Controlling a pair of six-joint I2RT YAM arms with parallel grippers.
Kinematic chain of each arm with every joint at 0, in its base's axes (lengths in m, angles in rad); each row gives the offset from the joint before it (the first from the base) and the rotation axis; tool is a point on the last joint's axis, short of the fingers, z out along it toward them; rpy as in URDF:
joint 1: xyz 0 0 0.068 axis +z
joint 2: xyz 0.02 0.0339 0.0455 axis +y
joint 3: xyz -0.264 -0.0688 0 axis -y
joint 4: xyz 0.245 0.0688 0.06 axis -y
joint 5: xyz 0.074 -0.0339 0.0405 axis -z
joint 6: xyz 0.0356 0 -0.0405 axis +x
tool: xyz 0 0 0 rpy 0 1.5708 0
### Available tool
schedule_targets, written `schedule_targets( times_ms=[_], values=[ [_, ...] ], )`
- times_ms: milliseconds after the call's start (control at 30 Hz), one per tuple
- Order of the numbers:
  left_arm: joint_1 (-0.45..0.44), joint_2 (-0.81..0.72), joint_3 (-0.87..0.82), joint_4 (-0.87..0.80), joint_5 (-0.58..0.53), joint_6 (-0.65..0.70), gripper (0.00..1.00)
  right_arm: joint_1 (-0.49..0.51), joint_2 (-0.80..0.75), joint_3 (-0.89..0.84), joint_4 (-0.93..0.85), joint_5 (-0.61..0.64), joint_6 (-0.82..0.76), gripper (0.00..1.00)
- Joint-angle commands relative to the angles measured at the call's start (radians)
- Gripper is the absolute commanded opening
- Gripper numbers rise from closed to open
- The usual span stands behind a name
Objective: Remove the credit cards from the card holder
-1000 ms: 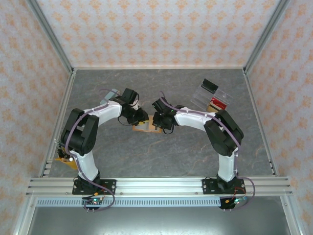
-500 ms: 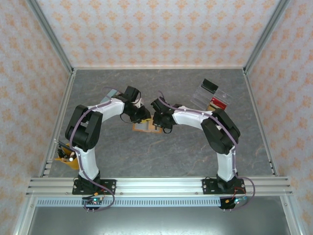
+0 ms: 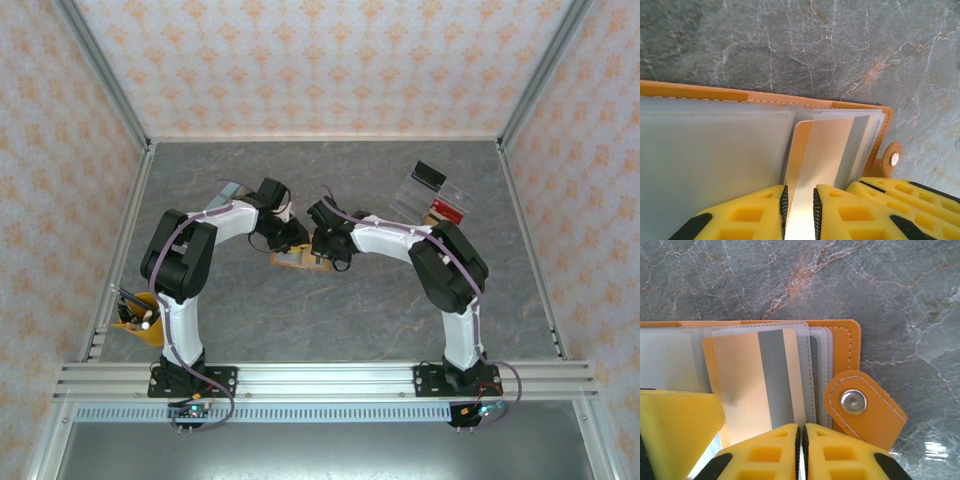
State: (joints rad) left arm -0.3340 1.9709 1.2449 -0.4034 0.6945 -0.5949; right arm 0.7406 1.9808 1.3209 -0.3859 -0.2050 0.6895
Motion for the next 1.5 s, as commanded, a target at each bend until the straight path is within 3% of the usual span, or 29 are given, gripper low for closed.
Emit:
schedule_targets(
  times_ms=[0, 400, 833, 1233, 1467],
  values=[
    [-0.008, -0.006, 0.012, -0.022, -0.048, 0.03, 0.25, -0.003, 0.048, 0.008, -0.05, 0.024, -0.018, 0.13],
    [-0.008, -0.022, 0.001, -0.04, -0.12, 0.043, 0.21, -0.004, 0.065, 0.012, -0.059, 0.022, -0.021, 0.12],
    [-0.004, 0.003, -0.043, 0.049, 0.004, 0.025, 0.22, -0.004, 0.089, 0.015, -0.048, -0.017, -0.031, 0.11],
    [0.058, -0.036, -0.165, 0.222, 0.159, -0.013, 0.21, -0.007, 0.12, 0.025, -0.062, -0.025, -0.035, 0.1],
    [0.066, -0.054, -0.168, 0.228, 0.171, -0.002, 0.2, -0.007, 0.127, 0.027, -0.067, -0.025, -0.033, 0.1]
  ],
)
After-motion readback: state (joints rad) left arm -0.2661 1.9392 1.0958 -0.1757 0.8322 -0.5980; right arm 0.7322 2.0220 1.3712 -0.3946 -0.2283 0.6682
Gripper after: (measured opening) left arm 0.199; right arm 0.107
